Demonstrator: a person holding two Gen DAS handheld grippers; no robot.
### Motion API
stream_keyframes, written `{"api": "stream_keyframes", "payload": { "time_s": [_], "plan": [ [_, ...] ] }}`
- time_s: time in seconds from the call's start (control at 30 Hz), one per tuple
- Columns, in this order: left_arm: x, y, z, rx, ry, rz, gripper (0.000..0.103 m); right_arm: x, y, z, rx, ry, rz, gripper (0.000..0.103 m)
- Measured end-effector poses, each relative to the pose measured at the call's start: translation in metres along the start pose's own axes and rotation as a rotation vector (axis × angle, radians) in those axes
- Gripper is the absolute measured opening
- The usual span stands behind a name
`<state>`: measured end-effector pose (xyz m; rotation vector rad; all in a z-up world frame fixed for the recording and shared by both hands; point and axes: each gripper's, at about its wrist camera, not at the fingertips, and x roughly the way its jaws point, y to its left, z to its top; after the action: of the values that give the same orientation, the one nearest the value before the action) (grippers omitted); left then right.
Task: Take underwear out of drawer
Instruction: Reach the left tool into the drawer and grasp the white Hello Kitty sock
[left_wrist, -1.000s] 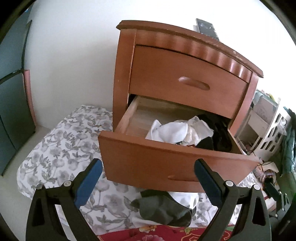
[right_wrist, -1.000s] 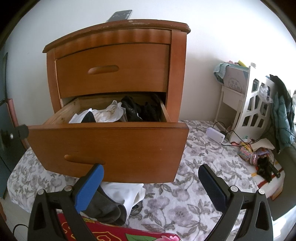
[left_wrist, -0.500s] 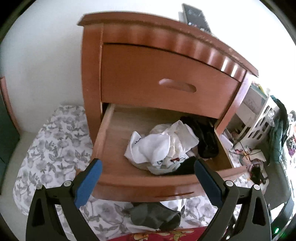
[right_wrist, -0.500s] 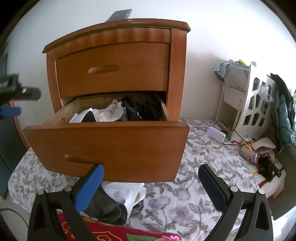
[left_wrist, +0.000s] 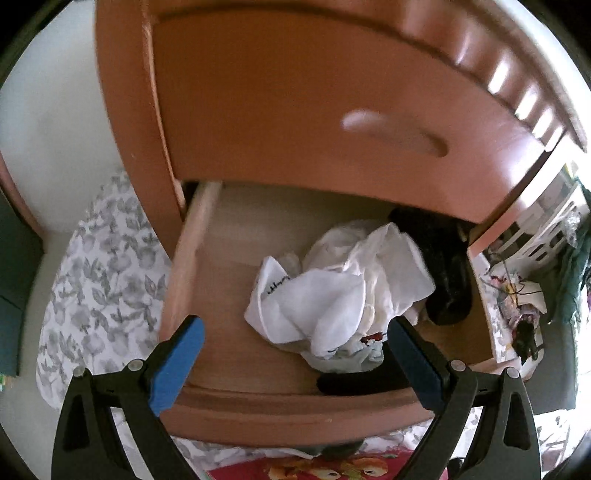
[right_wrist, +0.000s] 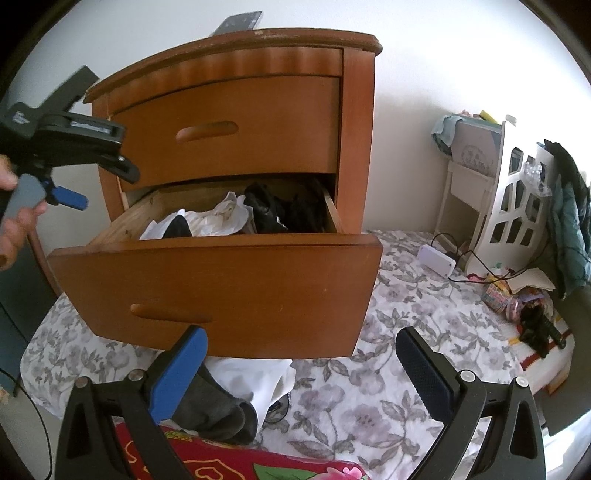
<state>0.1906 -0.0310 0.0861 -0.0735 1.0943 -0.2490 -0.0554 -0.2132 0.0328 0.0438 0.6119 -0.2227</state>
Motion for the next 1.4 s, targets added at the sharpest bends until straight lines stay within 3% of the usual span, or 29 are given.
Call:
{"api": "stream_keyframes", "payload": {
  "time_s": [0.17,0.43,0.53,0.63,0.73,0.97,1.27,1.4],
  "plan": [
    [0.028,-0.007,0.004,-0.018,0.073,-0.003,0.098,0.002,-0.002,0.0,0.007,0.013,0.014,0.103],
    [0.056,-0.019,0.009,-0.01,0.115,0.037,0.093,0.007,-0.006,-0.001,0.032,0.04,0.034,0.103],
    [0.062,-0.023,0.01,-0.002,0.118,0.046,0.079,0.008,-0.007,-0.001,0.036,0.042,0.041,0.103],
    [0.069,-0.026,0.009,-0.006,0.133,0.049,0.076,0.008,-0.008,0.0,0.041,0.046,0.046,0.103],
    [0.072,-0.024,0.007,-0.018,0.13,0.037,0.058,0.009,-0.009,0.0,0.048,0.049,0.051,0.103],
    [0.065,-0.009,0.001,-0.071,0.099,-0.016,0.031,0.009,-0.011,0.0,0.061,0.051,0.055,0.103],
    [0.062,0.012,-0.002,-0.125,0.075,-0.031,0.012,0.009,-0.011,0.0,0.059,0.052,0.054,0.103],
    [0.053,0.025,-0.007,-0.162,0.042,-0.041,0.011,0.009,-0.011,0.0,0.06,0.051,0.053,0.103]
  ]
}}
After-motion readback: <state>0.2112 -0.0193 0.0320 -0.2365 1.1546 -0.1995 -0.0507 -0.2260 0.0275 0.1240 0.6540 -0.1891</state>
